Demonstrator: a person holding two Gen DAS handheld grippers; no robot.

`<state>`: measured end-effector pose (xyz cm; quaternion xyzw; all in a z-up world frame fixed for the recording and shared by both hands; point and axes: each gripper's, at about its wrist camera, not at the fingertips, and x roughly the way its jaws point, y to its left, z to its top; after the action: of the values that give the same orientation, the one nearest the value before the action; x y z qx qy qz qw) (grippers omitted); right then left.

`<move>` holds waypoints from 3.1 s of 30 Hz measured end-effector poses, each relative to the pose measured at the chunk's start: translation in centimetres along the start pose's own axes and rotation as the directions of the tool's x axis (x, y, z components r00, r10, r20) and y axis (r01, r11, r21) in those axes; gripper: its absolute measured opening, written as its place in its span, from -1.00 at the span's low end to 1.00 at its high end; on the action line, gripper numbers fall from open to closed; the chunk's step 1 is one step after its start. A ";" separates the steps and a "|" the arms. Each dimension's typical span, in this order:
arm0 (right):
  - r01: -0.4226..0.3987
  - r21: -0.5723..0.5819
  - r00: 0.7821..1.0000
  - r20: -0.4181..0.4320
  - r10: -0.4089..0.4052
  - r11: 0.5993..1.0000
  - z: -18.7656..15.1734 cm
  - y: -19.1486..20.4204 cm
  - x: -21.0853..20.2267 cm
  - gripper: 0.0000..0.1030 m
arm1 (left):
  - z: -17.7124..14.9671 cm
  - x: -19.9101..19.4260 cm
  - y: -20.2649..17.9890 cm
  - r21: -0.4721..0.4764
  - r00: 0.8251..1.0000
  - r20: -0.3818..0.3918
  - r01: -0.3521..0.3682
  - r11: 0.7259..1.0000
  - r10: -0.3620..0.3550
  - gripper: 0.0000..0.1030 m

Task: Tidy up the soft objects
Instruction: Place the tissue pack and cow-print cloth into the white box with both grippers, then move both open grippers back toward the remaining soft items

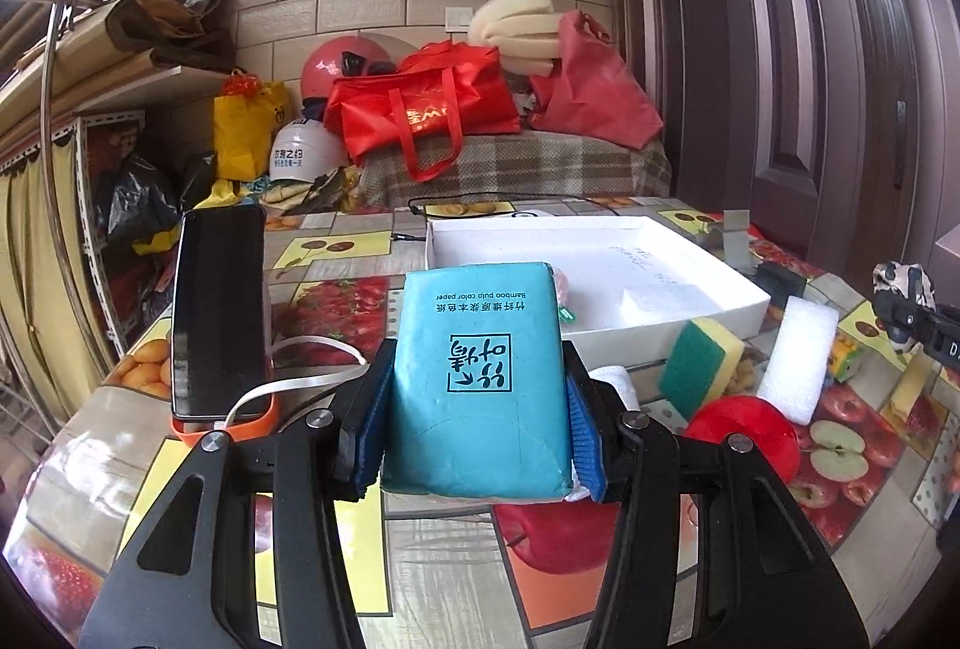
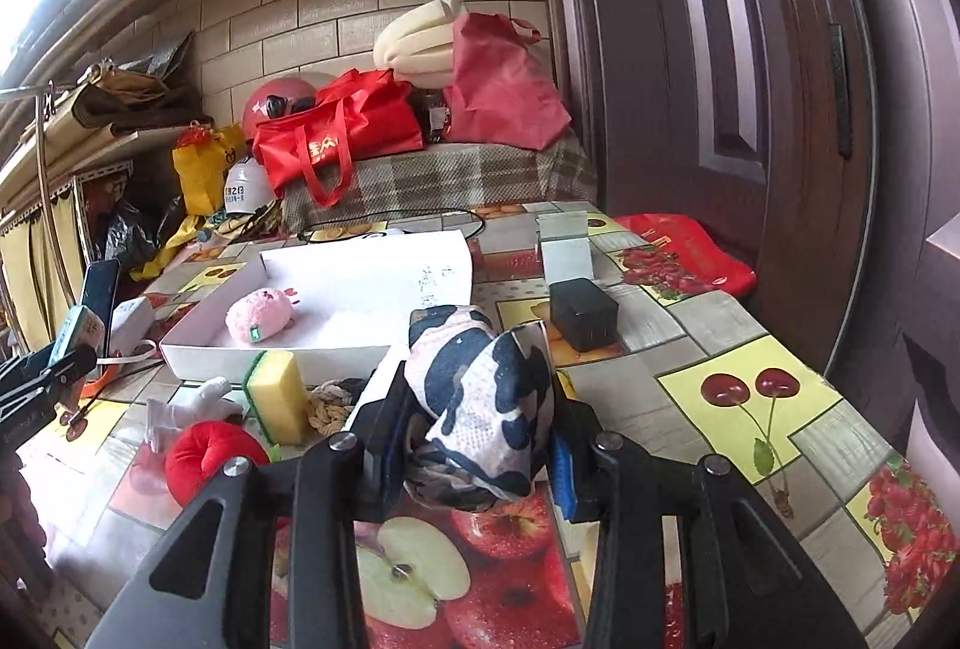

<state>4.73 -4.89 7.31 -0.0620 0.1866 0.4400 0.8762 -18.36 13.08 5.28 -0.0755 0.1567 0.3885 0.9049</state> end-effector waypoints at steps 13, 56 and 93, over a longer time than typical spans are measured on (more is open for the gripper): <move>-0.068 -0.065 0.998 0.009 0.068 0.996 1.5 6.9 6.2 -0.26 | 2.0 4.9 1.1 0.008 0.996 0.046 -0.073 0.997 0.073 -0.03; 0.084 -0.009 0.996 -0.028 -0.084 0.996 5.7 8.1 17.1 -0.22 | 6.4 17.2 -2.5 0.055 0.997 -0.074 0.041 0.998 -0.037 -0.03; 0.120 -0.024 0.991 0.068 -0.118 0.992 5.7 8.8 16.2 1.00 | 6.2 15.7 -0.5 -0.049 0.998 -0.012 -0.062 0.997 0.062 1.00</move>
<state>8.06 14.12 6.89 -0.0708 0.1473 0.3912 0.9057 -6.36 25.01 5.74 -0.0951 0.1538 0.4198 0.8894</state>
